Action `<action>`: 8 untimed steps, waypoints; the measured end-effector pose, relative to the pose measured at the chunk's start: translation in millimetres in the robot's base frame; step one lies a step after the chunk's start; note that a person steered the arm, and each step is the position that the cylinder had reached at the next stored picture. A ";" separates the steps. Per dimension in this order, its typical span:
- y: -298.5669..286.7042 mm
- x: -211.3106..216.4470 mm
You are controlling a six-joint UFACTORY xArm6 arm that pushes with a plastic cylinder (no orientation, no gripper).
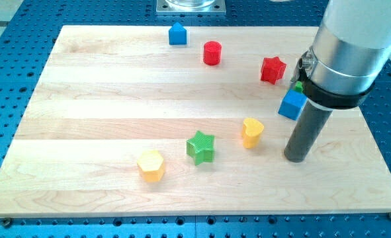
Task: Place the yellow heart diagonally bottom left to the blue cube
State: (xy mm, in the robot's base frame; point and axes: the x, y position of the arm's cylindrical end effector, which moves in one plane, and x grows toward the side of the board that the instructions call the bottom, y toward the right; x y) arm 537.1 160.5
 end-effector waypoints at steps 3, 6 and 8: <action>-27.6 -31.2; 56.6 -91.0; -7.0 -48.8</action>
State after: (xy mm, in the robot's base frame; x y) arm 488.2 153.5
